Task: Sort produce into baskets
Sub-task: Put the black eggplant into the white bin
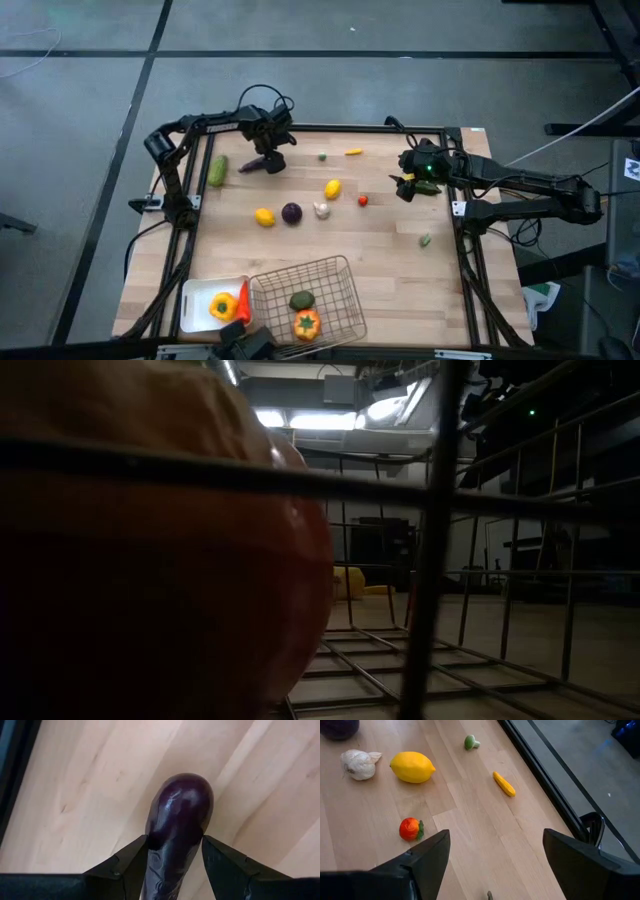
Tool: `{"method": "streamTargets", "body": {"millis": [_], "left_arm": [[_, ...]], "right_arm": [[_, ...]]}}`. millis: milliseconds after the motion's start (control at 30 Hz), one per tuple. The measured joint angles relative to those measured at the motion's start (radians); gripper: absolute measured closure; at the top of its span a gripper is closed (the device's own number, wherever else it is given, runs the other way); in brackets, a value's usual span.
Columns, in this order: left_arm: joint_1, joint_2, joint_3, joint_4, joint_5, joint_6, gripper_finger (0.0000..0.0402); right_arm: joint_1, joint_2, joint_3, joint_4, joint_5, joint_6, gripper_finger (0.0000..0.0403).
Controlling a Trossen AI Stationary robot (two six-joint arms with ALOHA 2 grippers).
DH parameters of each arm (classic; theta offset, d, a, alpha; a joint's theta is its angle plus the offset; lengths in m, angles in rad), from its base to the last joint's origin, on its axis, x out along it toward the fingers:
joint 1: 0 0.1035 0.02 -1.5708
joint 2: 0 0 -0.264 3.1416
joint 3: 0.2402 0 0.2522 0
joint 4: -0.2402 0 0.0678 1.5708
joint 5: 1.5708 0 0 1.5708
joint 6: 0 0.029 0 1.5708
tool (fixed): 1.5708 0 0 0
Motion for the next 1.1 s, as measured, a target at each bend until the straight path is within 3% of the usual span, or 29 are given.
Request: {"method": "streamTargets", "body": {"millis": [1100], "left_arm": [[-0.006, 0.000, 0.000, 0.006, 0.011, -0.024, 0.0219]], "right_arm": [[0.000, 0.000, 0.000, 0.000, 0.000, 0.000, 0.0088]]}}
